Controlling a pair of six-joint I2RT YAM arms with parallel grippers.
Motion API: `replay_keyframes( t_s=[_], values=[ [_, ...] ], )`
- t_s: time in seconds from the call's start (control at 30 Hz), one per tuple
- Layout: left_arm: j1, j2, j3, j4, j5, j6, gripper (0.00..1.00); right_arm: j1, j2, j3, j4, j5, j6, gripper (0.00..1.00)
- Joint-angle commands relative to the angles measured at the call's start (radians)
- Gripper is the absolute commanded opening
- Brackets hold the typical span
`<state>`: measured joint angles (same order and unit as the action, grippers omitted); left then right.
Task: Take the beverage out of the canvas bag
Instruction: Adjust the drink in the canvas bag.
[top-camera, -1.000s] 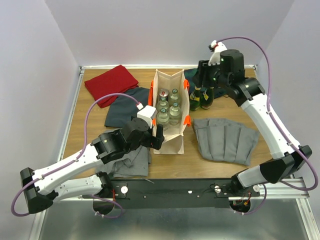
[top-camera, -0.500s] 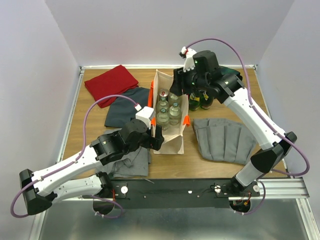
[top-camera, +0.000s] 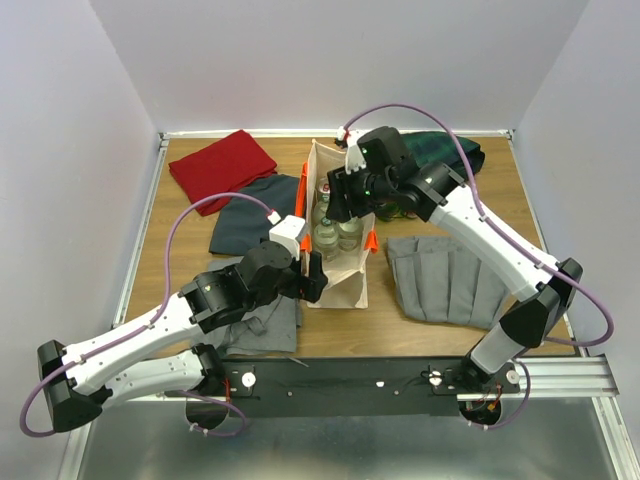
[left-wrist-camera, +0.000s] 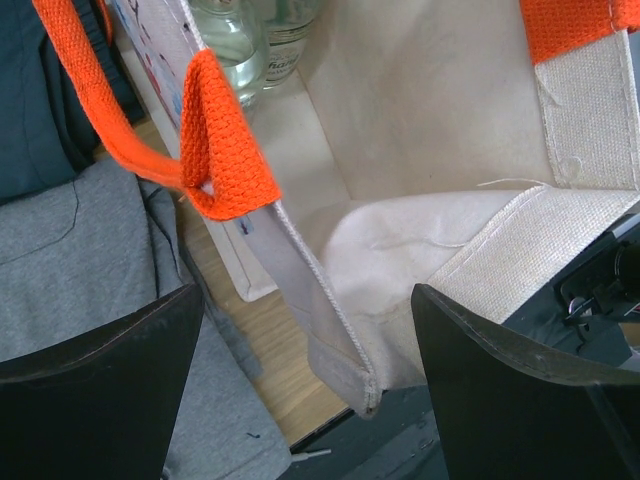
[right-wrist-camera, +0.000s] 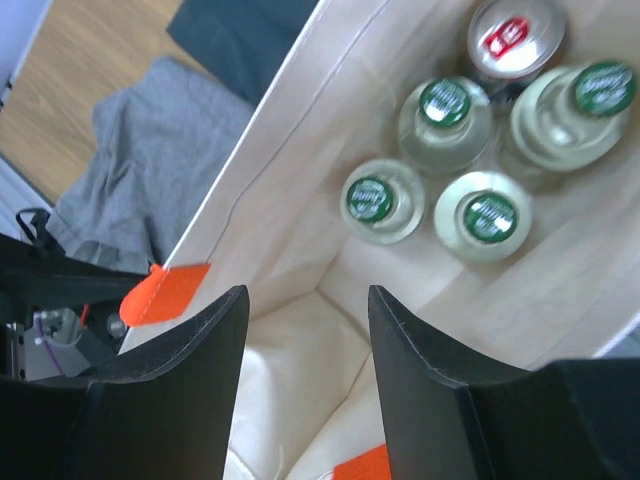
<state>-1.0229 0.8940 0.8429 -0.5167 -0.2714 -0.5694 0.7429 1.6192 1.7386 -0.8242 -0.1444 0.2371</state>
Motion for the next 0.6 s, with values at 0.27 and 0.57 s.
replay_keyframes(
  t_s=[0.27,0.57],
  values=[
    [-0.003,0.005,0.001,-0.077,0.011,0.016,0.95,0.099,-0.099,-0.076,-0.154,0.117,0.139,0.59],
    [-0.005,0.014,0.016,-0.114,-0.058,0.008,0.95,0.105,-0.177,-0.189,-0.230,0.115,0.182,0.59]
  ],
)
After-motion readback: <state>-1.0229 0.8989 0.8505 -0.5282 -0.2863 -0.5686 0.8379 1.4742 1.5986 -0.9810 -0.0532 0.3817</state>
